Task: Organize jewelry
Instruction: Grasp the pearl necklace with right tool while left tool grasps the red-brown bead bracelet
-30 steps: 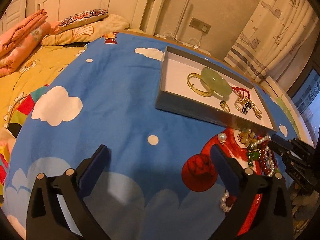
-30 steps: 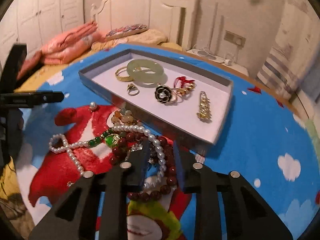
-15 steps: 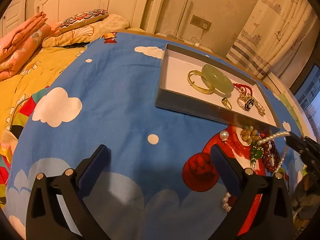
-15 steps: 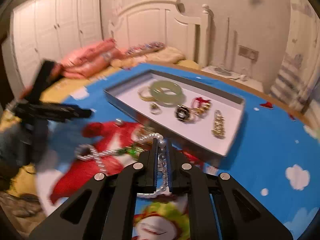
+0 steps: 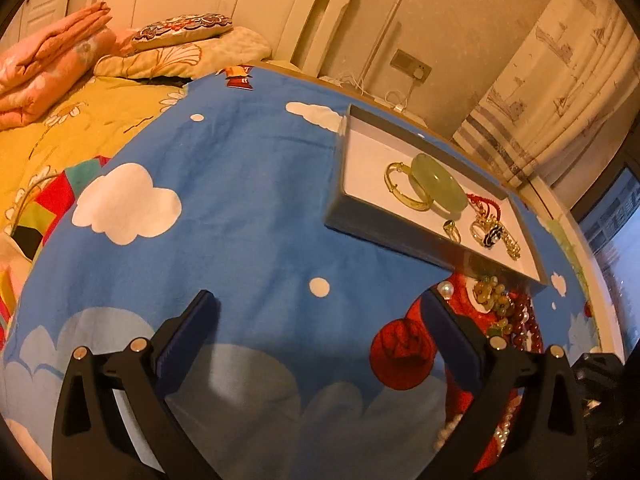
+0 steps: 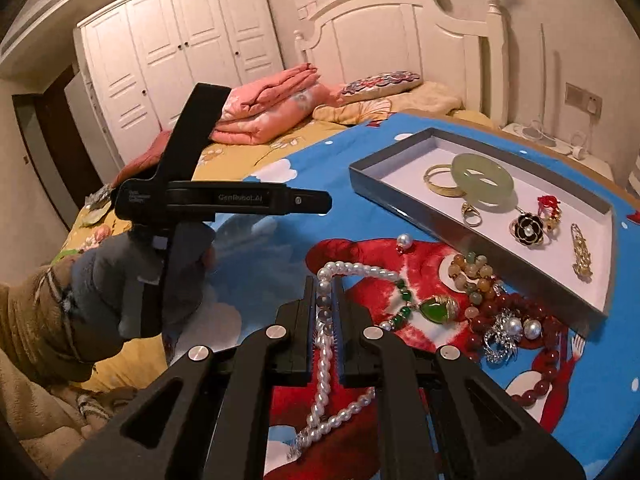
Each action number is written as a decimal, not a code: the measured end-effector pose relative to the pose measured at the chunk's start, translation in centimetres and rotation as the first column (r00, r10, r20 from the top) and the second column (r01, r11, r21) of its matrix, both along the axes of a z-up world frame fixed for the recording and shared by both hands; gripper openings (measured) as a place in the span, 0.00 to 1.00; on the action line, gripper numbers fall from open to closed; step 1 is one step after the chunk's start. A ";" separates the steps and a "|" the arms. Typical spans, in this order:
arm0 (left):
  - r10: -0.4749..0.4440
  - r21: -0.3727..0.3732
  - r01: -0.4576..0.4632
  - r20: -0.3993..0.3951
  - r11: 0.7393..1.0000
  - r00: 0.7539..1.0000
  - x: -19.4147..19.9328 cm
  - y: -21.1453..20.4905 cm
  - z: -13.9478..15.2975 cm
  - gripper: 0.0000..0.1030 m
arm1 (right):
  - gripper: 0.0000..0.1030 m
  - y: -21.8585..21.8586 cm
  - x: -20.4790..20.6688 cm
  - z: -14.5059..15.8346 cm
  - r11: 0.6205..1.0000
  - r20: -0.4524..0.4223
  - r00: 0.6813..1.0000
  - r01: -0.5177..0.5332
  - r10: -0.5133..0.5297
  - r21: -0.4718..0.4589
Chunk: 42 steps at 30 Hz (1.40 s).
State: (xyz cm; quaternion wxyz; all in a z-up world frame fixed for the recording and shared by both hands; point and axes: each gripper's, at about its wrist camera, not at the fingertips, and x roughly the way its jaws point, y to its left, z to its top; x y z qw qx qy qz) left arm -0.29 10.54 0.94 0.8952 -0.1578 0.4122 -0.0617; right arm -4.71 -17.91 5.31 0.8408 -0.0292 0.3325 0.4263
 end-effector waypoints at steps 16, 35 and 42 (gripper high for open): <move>-0.403 0.209 0.387 0.038 0.898 0.914 0.3 -14.8 3.6 0.97 | 0.09 -21.5 -1.7 1.5 0.830 -0.171 0.934 0.358 -0.314 0.428; -0.606 0.404 0.584 -0.087 0.705 0.791 2.2 -23.8 1.3 0.39 | 0.09 -25.2 -3.0 -1.0 0.775 -0.197 0.906 0.422 -0.374 0.470; -0.626 0.357 0.588 -0.009 0.726 0.779 0.5 -23.1 3.4 0.39 | 0.09 -25.4 -3.4 -0.4 0.774 -0.178 0.907 0.420 -0.383 0.475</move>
